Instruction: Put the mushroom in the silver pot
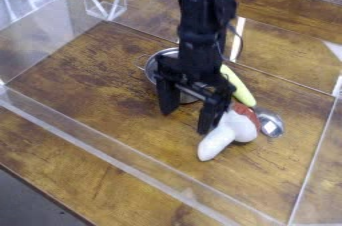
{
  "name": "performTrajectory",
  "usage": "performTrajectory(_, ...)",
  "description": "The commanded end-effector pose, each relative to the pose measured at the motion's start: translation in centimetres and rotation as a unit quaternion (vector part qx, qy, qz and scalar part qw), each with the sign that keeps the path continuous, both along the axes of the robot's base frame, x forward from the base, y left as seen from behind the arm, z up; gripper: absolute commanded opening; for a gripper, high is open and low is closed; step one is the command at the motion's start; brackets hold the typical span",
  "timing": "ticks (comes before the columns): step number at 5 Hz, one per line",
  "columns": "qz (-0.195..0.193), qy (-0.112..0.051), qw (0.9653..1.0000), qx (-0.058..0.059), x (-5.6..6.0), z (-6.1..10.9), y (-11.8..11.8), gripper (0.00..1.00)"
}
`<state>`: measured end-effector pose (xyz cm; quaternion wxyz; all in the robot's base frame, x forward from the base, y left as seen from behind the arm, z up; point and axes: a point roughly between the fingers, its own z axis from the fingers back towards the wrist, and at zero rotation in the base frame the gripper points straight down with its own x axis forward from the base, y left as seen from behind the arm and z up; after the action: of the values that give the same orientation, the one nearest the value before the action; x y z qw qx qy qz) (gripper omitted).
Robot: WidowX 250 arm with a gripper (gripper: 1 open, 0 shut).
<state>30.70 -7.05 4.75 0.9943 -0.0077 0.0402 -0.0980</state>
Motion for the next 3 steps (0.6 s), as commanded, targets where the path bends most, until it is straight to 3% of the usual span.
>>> performTrajectory(1,-0.053,-0.045,0.9975,0.001,1.8,0.4,-2.6,1.00)
performTrajectory(2,-0.093,-0.066,0.9935,0.003,3.2,0.1,-4.4,1.00)
performTrajectory(3,-0.129,-0.072,0.9890,-0.005,4.3,-0.4,-5.0,1.00)
